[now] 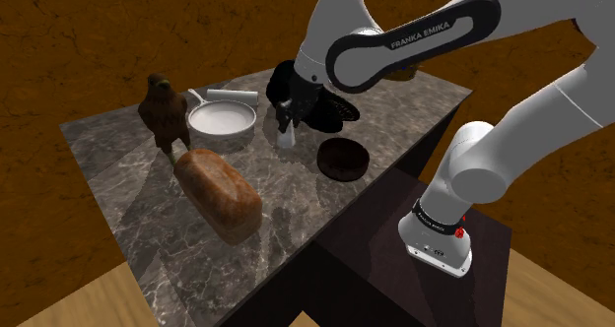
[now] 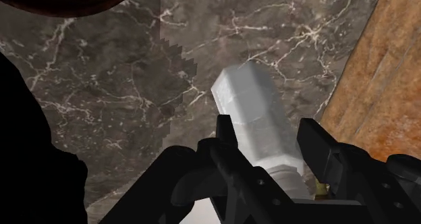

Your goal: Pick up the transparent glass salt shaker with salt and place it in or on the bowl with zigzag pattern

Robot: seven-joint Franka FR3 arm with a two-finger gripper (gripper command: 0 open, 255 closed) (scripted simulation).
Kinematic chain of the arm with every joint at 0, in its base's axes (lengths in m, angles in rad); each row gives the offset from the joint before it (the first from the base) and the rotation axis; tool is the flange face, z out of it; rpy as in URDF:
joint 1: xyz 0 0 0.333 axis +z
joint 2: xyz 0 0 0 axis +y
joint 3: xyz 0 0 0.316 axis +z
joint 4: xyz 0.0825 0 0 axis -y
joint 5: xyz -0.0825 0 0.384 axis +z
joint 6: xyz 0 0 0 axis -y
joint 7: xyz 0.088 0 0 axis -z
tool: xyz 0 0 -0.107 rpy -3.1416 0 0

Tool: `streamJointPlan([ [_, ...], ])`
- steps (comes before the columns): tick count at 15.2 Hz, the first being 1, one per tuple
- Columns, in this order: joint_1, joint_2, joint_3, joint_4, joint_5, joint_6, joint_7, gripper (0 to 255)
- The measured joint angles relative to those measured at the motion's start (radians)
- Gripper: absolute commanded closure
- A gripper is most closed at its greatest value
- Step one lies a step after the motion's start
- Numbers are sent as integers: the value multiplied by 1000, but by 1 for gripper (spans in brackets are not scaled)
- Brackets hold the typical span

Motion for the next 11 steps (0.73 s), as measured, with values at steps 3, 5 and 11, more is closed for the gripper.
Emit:
streamJointPlan([
  [3, -1, -15, -2, 29, -2, -44, 3, 255],
  [5, -2, -23, -3, 54, -5, -77, 5, 255],
  [11, -4, -200, -63, -45, 1, -160, -57, 255],
])
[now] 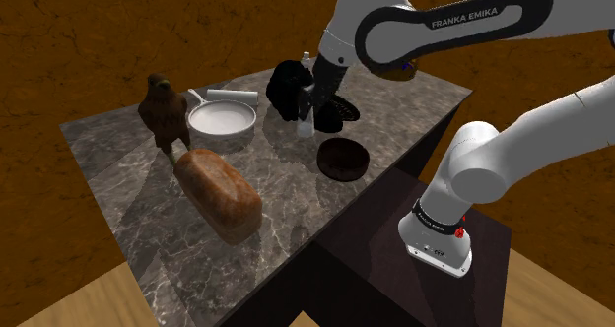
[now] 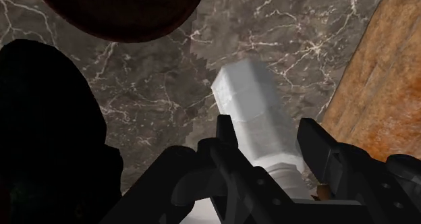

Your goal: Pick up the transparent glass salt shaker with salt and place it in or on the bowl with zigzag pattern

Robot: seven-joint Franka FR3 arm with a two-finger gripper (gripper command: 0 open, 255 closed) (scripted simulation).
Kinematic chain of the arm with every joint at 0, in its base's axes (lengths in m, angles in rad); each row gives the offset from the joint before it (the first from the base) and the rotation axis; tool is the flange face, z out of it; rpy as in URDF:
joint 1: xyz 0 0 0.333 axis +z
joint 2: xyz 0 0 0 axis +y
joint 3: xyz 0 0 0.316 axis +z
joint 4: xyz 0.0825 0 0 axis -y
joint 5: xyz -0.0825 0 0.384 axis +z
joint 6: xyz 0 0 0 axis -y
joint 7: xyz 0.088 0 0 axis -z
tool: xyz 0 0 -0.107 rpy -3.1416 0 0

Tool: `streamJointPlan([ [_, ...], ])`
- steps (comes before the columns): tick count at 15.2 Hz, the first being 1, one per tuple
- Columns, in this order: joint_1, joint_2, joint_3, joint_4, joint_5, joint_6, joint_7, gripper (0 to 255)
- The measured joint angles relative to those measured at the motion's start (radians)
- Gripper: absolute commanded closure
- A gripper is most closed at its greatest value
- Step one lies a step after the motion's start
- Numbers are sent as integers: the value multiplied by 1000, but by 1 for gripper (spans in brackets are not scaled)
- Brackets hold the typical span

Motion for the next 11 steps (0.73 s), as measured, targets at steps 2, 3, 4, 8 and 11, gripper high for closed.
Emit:
streamJointPlan([
  [2, -2, -84, -24, -57, -3, -30, -24, 255],
  [3, -5, -131, -38, -87, -6, -47, -37, 255],
  [4, -12, -171, -57, -109, -13, -67, -55, 255],
  [8, -40, -344, -118, -181, -45, -172, -110, 255],
  [11, -61, -436, -153, -221, -68, -226, -141, 255],
])
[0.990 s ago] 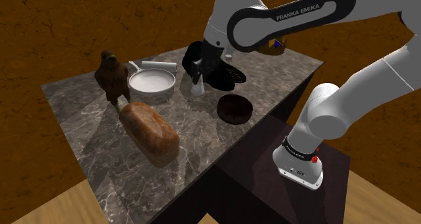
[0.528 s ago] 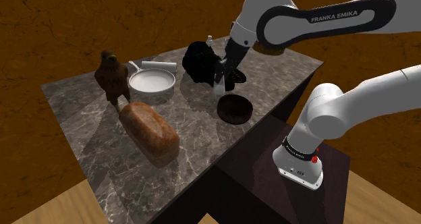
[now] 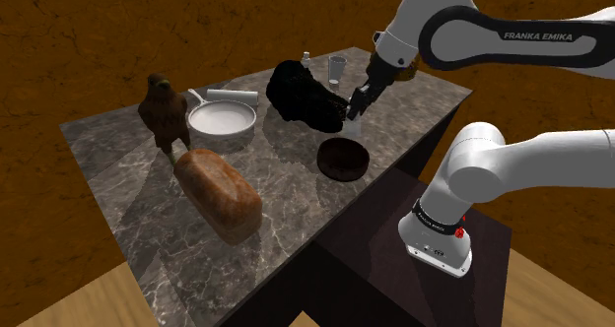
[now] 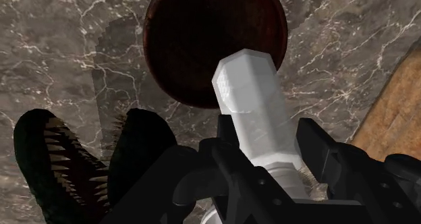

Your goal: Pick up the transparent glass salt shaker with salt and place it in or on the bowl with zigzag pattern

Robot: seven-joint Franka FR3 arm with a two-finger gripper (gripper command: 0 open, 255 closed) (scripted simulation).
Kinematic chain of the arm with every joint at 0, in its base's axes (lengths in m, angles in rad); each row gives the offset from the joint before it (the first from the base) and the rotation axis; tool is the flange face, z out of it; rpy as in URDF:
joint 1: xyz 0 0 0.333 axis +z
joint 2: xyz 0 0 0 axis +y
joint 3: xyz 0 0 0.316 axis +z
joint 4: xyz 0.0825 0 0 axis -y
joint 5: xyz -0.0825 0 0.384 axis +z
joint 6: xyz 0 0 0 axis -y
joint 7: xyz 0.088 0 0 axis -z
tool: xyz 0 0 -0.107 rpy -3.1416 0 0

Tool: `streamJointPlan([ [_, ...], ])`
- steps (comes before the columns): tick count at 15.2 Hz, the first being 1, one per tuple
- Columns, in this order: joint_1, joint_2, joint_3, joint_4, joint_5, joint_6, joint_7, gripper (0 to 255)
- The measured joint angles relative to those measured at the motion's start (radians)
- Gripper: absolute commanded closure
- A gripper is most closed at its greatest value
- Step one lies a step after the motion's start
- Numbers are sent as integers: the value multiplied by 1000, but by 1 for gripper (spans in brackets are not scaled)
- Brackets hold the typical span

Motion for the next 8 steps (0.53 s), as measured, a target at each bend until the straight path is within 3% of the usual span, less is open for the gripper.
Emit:
streamJointPlan([
  [8, -8, -21, -15, -109, -6, 85, -21, 255],
])
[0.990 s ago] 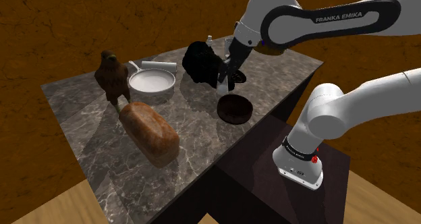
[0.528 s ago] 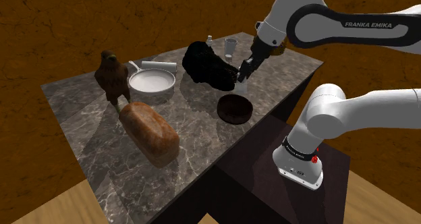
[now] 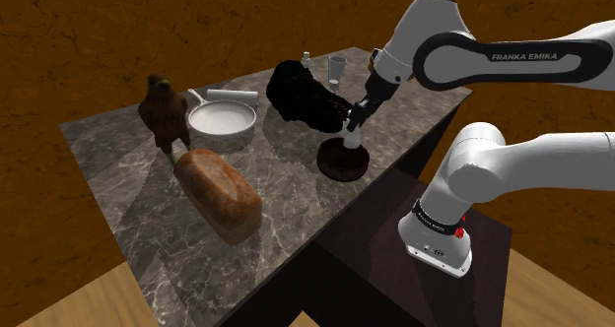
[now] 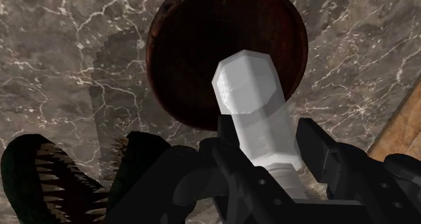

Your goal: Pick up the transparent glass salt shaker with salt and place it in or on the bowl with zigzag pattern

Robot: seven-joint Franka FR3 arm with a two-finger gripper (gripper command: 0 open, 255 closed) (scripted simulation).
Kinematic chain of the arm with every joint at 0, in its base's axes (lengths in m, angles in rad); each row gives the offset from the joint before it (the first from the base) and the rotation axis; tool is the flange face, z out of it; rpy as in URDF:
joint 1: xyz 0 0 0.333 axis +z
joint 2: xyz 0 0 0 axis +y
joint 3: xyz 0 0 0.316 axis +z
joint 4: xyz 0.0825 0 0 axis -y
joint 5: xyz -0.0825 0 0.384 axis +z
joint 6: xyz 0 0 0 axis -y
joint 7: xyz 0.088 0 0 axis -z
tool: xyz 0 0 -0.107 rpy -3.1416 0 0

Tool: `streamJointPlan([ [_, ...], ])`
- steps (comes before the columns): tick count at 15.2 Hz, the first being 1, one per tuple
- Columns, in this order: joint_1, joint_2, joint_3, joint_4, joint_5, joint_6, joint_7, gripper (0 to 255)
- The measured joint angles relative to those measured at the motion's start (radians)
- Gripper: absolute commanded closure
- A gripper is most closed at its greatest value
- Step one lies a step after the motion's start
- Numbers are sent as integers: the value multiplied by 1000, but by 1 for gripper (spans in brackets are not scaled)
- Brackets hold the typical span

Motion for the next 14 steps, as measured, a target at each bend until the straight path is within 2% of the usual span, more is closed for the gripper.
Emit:
streamJointPlan([
  [7, 5, 23, 1, -86, 5, 109, -5, 255],
  [14, 2, 28, -3, -98, 4, 126, -10, 255],
])
